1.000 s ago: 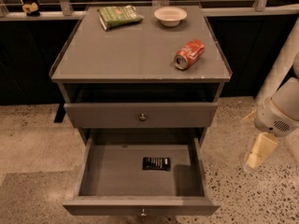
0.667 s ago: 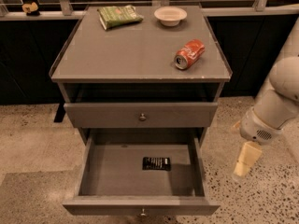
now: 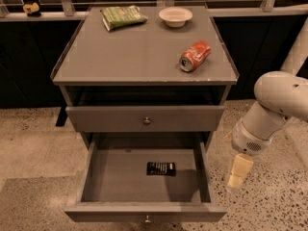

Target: Pick rxbar chocolate from middle drawer and place on counter

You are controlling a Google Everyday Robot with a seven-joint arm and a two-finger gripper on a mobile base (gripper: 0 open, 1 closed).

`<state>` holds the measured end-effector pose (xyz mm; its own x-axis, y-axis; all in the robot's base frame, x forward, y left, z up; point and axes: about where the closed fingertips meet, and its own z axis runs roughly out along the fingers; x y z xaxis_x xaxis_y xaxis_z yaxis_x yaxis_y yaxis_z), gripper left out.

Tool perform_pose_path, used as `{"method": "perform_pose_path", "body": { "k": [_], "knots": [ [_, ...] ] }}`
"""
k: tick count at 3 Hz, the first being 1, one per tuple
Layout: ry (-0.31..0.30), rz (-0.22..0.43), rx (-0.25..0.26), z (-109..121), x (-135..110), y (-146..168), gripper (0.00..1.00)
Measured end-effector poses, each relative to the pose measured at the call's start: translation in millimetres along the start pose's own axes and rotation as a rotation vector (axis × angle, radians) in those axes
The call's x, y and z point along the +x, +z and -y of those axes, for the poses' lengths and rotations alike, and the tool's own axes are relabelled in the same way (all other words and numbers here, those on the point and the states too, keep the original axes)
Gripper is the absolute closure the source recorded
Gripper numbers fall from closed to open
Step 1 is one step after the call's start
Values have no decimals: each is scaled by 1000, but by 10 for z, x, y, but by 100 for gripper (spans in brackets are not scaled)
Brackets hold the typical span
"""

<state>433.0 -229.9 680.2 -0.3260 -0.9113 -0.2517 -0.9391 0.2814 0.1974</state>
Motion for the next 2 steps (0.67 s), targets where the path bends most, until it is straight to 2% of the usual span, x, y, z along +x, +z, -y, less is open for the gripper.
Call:
{"method": "perform_pose_path", "body": {
  "k": [1, 2],
  "knots": [
    [3, -58, 46, -42, 136, 158, 0],
    [-44, -155, 115, 33, 192, 641, 0]
  ]
}}
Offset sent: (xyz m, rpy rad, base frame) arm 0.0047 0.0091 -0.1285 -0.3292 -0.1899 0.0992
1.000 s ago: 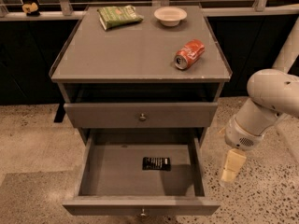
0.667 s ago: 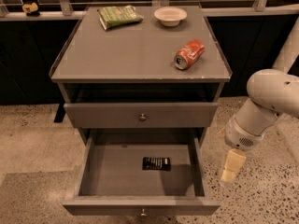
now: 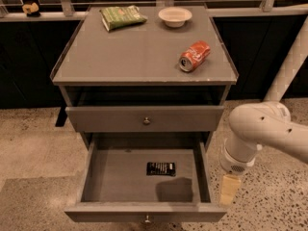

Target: Pick rxbar chocolate from middle drawer and place on counter

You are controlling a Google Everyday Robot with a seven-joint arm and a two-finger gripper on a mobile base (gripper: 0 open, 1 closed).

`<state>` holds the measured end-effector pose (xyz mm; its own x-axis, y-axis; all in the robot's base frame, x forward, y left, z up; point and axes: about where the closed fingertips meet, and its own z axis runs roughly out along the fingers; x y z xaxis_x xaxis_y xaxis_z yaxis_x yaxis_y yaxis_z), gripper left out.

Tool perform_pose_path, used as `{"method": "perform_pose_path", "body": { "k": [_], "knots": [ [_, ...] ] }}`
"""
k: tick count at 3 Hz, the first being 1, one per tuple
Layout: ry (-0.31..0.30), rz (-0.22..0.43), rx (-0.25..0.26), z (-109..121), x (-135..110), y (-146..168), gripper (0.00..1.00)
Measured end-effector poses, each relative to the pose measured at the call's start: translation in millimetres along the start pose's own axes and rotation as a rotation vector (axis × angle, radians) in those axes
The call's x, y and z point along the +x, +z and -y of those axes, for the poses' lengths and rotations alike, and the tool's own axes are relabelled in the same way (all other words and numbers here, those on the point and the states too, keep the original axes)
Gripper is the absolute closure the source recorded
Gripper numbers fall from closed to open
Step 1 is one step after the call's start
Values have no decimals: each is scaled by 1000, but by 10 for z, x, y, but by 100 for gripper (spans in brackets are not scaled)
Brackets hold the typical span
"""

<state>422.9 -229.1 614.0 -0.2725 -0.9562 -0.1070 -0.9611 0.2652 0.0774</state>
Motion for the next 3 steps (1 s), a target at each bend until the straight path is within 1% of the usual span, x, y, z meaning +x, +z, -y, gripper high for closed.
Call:
{"method": "perform_pose_path", "body": {
  "k": [1, 2, 3],
  "knots": [
    [-53, -49, 39, 227, -107, 414, 0],
    [-40, 9, 17, 480, -96, 780, 0],
    [-56, 48, 23, 665, -191, 814, 0]
  ]
}}
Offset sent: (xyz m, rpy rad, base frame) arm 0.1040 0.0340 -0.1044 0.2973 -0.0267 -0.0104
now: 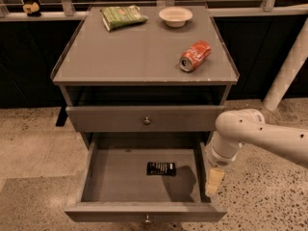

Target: Pick rxbar chocolate from middle drawer and place on counter

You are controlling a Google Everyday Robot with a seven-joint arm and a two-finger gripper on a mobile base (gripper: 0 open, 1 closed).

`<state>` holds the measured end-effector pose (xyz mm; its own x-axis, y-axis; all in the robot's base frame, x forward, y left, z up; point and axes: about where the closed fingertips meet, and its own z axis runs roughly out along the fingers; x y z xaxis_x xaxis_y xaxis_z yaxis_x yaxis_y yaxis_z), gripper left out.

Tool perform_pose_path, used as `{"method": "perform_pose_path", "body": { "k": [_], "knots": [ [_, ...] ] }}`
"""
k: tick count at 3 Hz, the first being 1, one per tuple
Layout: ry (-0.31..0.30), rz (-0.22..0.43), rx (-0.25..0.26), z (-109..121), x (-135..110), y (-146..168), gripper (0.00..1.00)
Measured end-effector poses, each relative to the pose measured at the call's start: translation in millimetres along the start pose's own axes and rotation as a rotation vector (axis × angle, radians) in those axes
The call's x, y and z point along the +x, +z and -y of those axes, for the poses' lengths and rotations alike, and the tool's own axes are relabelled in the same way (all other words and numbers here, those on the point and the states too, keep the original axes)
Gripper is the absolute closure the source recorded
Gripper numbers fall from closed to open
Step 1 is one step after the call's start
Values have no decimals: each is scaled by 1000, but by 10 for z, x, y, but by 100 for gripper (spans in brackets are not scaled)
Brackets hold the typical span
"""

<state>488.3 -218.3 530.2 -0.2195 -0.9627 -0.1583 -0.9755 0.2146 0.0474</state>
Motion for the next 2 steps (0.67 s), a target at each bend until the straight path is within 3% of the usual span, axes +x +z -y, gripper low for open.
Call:
{"method": "perform_pose_path", "body": {
  "k": [1, 2],
  "knots": [
    [48, 47, -14, -23, 165, 12, 0],
    [107, 233, -63, 58, 325, 175, 0]
  ]
}}
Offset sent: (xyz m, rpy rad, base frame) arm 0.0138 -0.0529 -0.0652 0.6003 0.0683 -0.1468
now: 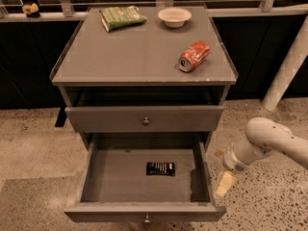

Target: Pick rxbar chocolate from middle drawer and place on counter

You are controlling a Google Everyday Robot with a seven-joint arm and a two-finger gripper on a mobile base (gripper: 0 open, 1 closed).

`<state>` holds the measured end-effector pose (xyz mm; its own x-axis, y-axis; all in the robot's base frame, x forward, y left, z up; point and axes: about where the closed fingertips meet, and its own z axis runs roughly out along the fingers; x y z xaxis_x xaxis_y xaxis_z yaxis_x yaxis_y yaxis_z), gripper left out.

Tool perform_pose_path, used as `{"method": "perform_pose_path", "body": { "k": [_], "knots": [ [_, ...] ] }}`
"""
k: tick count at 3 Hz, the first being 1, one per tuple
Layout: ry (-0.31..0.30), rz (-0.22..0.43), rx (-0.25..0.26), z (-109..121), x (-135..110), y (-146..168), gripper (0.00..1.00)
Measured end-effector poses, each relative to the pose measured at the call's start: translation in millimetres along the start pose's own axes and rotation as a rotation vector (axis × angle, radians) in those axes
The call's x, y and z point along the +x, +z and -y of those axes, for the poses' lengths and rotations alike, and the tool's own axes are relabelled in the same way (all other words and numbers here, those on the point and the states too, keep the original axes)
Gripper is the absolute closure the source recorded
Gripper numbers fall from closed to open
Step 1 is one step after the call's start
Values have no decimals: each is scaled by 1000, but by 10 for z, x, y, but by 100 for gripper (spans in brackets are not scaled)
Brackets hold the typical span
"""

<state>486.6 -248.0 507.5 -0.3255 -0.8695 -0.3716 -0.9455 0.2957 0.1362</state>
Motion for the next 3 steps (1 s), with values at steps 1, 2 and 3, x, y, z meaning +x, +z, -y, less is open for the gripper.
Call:
{"method": "perform_pose_path", "body": {
  "k": [1, 2, 3],
  "knots": [
    [11, 216, -87, 124, 50, 293, 0],
    [21, 260, -107, 216, 95, 515, 0],
    [13, 244, -94, 195, 82, 597, 0]
  ]
}}
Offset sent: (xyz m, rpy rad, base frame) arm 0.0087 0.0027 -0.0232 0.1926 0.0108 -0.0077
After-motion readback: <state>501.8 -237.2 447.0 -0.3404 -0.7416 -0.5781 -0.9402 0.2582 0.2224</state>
